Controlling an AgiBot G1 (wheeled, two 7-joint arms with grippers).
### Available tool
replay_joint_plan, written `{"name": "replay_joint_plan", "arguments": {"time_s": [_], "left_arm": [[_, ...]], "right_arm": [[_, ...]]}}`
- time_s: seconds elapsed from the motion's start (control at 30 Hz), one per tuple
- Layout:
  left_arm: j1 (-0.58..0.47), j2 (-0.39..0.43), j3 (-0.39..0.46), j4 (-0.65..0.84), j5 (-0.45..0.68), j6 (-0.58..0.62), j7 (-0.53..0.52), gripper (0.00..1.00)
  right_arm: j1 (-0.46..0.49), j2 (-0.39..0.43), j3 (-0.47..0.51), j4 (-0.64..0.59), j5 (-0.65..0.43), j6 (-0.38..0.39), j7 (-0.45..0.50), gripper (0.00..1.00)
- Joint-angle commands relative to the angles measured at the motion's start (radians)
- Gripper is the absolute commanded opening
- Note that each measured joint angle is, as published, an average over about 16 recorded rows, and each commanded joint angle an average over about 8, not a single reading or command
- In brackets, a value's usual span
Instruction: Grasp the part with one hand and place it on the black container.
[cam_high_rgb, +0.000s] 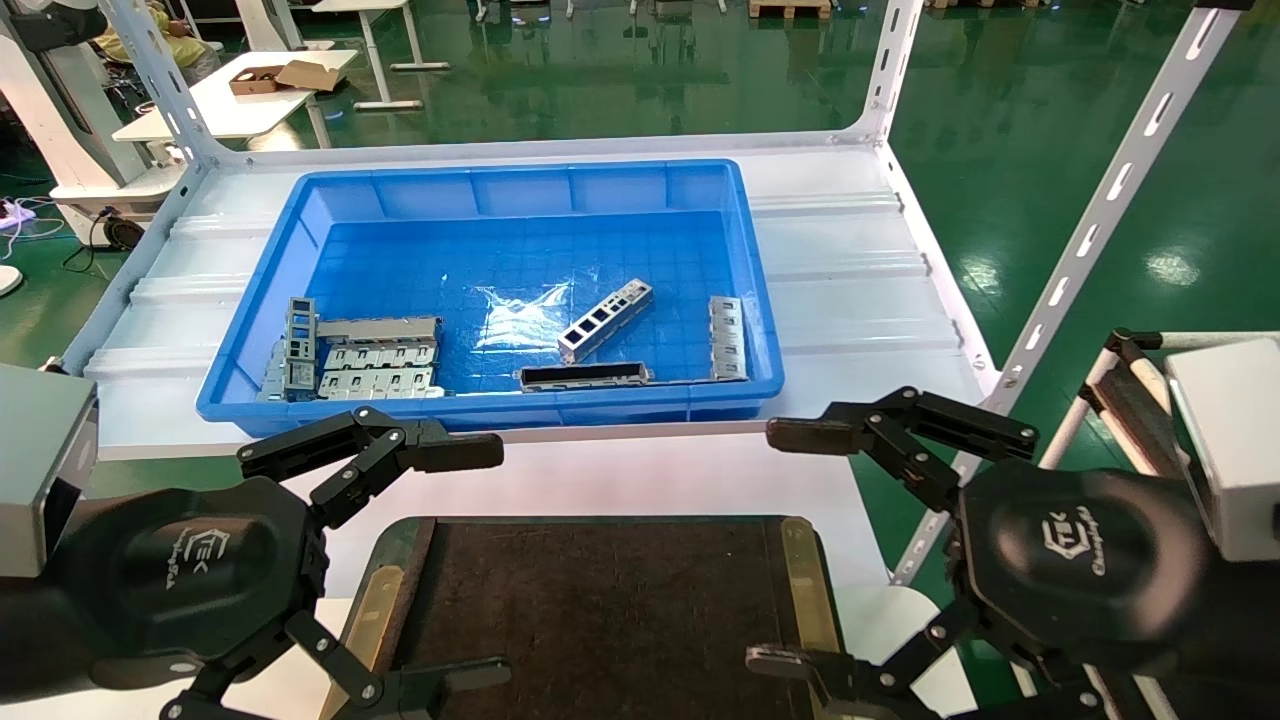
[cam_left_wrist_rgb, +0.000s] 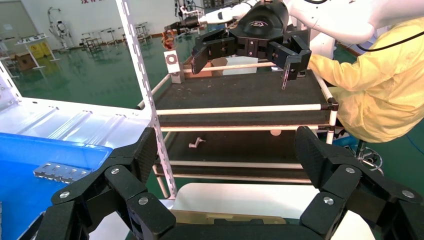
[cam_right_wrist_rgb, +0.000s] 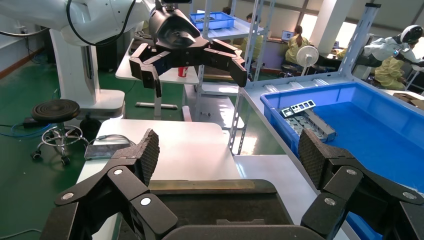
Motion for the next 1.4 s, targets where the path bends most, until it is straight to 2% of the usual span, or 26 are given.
{"name": "replay_joint_plan", "arguments": {"time_s": [0.03,1.03,1.4], "left_arm": [[0.0,0.0,0.0,0.0,0.0,0.0,0.0,1.0],[-0.004,0.002,0.002,0.003,0.008,-0.005,0.0,1.0],[-0.072,0.041,0.036,0.032,0.109,-0.082,-0.022,1.0]], "right_arm": [[0.0,0.0,0.0,0.0,0.0,0.0,0.0,1.0],[0.0,0.0,0.0,0.0,0.0,0.0,0.0,1.0],[0.001,0.0,-0.001,-0.001,0.001,0.0,-0.001,1.0]]}}
